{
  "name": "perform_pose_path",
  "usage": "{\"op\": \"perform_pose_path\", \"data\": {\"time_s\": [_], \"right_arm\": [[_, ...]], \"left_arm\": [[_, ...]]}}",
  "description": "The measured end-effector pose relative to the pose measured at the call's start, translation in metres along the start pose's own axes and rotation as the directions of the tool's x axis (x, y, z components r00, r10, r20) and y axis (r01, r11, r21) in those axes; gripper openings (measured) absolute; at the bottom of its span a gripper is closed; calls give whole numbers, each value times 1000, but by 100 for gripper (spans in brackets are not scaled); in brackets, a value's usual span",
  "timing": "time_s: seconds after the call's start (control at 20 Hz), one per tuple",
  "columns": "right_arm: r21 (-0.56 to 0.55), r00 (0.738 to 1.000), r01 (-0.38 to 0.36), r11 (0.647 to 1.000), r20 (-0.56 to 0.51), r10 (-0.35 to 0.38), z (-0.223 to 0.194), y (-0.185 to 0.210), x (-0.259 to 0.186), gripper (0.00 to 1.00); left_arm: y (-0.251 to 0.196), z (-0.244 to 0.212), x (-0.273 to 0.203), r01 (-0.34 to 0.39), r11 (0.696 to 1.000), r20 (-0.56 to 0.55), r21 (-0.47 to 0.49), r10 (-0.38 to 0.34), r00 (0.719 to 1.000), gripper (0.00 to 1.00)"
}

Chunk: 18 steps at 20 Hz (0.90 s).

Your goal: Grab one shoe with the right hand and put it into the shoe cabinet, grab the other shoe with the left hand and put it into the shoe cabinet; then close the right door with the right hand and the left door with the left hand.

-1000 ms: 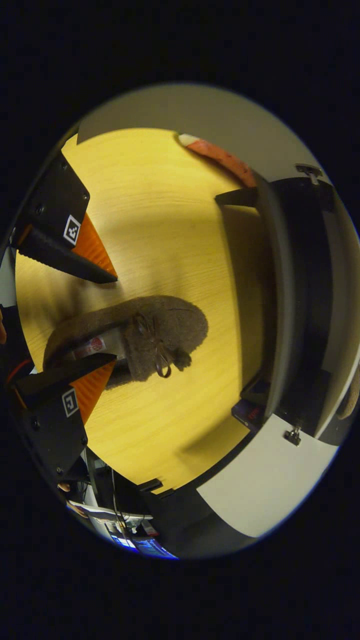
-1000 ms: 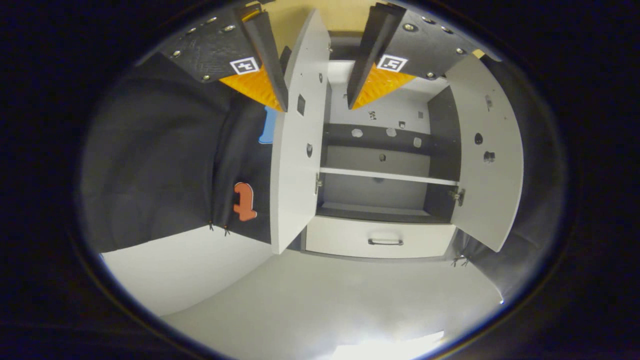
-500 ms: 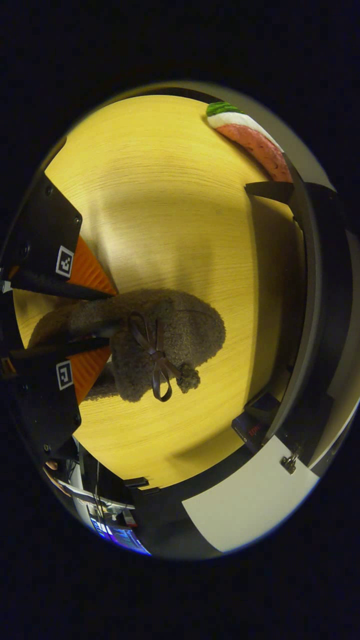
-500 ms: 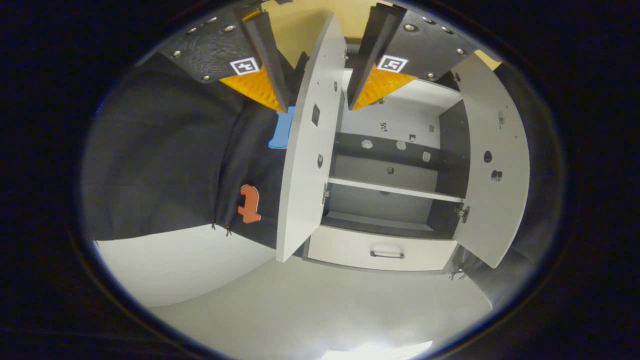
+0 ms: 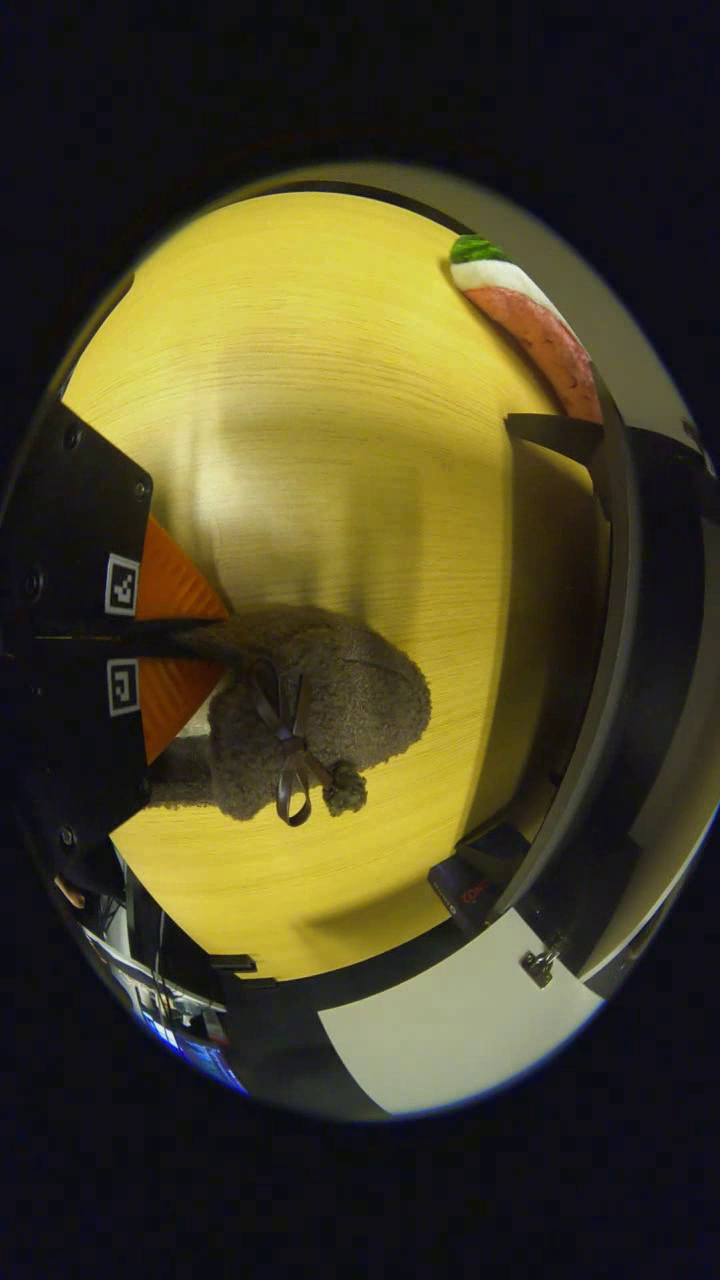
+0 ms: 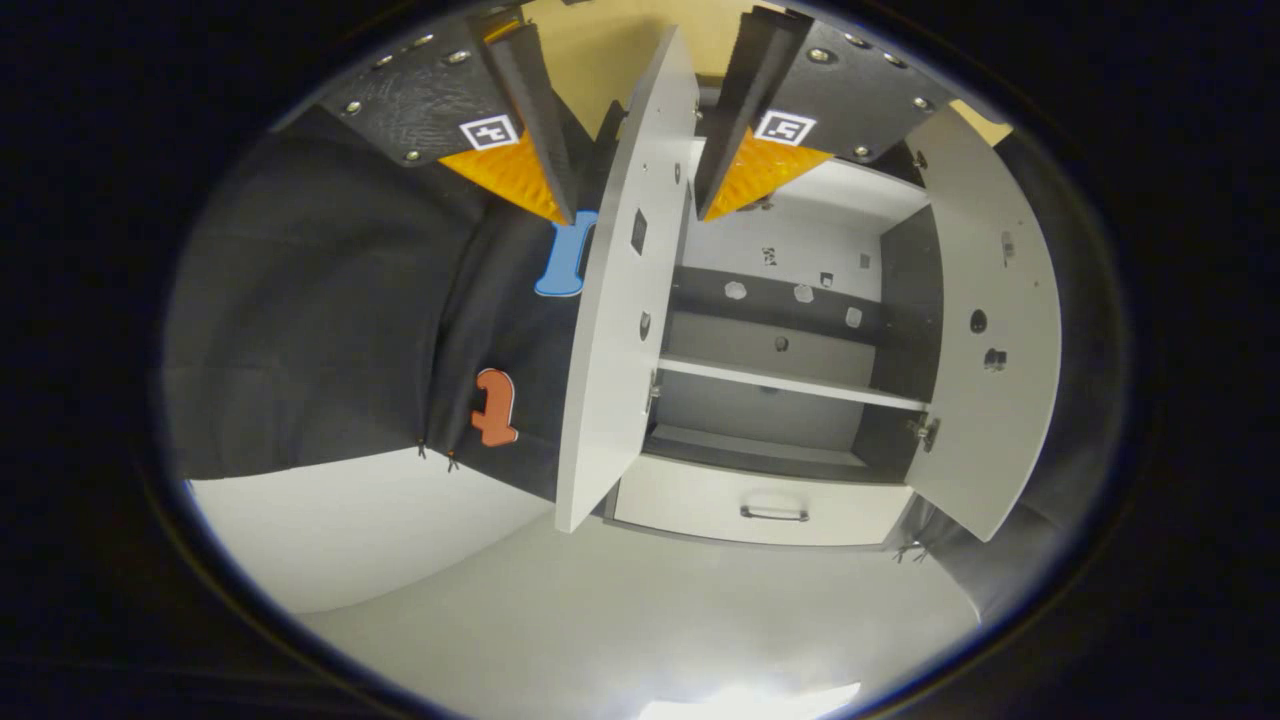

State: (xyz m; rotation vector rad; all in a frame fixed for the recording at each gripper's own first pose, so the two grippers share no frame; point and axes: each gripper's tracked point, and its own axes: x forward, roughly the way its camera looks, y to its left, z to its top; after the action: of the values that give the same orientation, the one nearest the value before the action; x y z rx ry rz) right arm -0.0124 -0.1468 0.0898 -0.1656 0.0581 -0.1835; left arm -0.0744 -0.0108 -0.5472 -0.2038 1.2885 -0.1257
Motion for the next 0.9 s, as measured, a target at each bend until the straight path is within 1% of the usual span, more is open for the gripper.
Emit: {"op": "perform_pose_path", "data": {"time_s": [0.05, 0.1, 0.15, 0.2, 0.3, 0.4, 0.6, 0.75, 0.9], "right_arm": [[-5, 1000, 4, 1000, 0, -4, -1, -3, 0, 71], [-9, 1000, 10, 1000, -3, -10, -3, -6, -2, 69], [-9, 1000, 13, 1000, -6, -14, -4, -9, -2, 69], [-7, 1000, 18, 1000, -9, -18, -7, -11, -4, 70], [6, 999, 27, 1000, -16, -27, -11, -18, -5, 71], [23, 999, 34, 999, -17, -33, -12, -24, -8, 71], [25, 999, 48, 999, -8, -48, -12, -33, -14, 71], [25, 998, 56, 998, 0, -56, -13, -39, -19, 71], [29, 998, 63, 998, -1, -63, -17, -44, -23, 71]], "left_arm": [[-1, 4, -2, -1, 1000, 9, -1, 1, 1000, 1], [-2, 9, -6, -18, 1000, 34, 10, 18, 999, 1], [-5, 17, -15, -35, 999, 73, 39, 32, 997, 1], [-14, 26, -24, -34, 997, 112, 68, 26, 993, 1], [-40, 50, -44, 16, 997, 176, 77, -29, 984, 1], [-58, 74, -73, 59, 995, 240, 75, -75, 968, 1], [-74, 126, -137, 95, 991, 363, 98, -124, 923, 1], [-83, 176, -171, 93, 990, 460, 108, -133, 878, 1], [-96, 219, -197, 117, 988, 532, 101, -153, 833, 1]]}}
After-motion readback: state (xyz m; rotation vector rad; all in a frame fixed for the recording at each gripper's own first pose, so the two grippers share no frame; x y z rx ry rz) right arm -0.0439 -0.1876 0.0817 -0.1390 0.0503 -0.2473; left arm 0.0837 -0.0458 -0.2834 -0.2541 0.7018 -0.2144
